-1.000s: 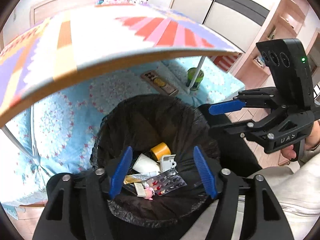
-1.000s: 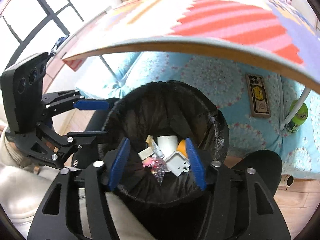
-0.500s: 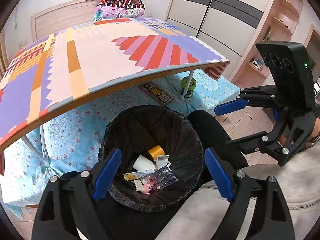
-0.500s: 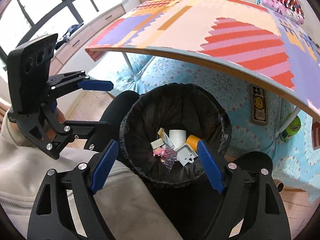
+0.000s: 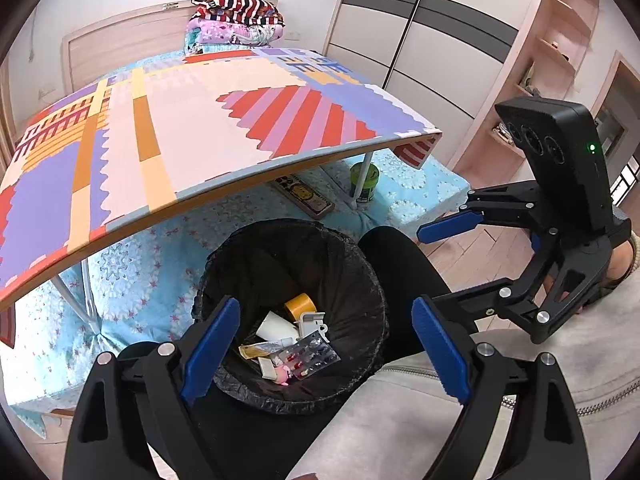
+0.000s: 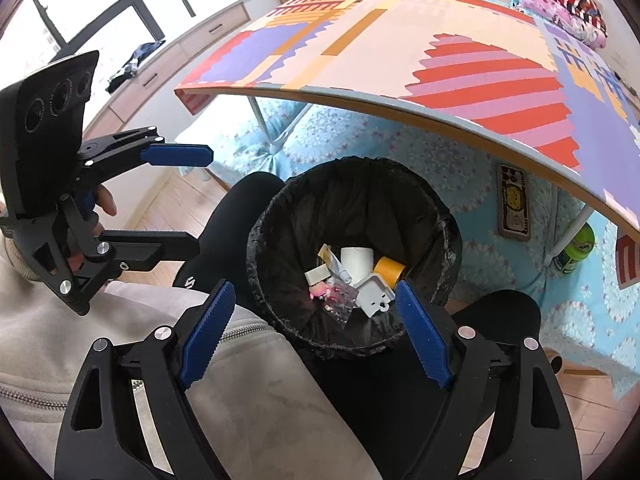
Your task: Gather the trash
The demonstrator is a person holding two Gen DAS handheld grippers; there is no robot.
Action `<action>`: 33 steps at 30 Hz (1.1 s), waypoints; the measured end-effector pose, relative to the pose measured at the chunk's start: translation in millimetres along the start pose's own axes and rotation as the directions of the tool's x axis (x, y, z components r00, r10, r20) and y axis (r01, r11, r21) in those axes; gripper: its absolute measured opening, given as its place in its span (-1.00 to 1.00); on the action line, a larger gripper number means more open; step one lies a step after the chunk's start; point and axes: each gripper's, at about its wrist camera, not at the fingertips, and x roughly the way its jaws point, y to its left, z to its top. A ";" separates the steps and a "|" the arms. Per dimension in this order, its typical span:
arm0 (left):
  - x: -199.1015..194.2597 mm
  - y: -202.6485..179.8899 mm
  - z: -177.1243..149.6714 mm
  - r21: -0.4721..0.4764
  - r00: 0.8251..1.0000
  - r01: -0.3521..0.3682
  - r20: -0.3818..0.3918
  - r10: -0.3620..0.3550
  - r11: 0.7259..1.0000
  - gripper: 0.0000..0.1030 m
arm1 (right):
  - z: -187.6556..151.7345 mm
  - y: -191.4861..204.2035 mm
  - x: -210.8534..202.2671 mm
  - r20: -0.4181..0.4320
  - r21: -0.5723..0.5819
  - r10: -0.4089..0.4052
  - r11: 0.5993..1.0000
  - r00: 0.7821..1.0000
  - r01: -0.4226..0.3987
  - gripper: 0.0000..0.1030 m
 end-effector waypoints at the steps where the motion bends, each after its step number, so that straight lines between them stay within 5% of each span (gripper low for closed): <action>1: -0.6 -0.2 0.3 0.002 1.000 0.000 0.000 0.000 1.000 0.65 | -0.1 0.0 -0.1 0.000 -0.001 0.000 1.000 1.000 0.000 0.60; 33: -3.6 -5.5 3.5 0.004 1.000 0.015 0.013 -0.015 1.000 0.65 | 1.7 5.5 -10.2 0.017 -0.019 -0.002 1.000 1.000 0.002 0.60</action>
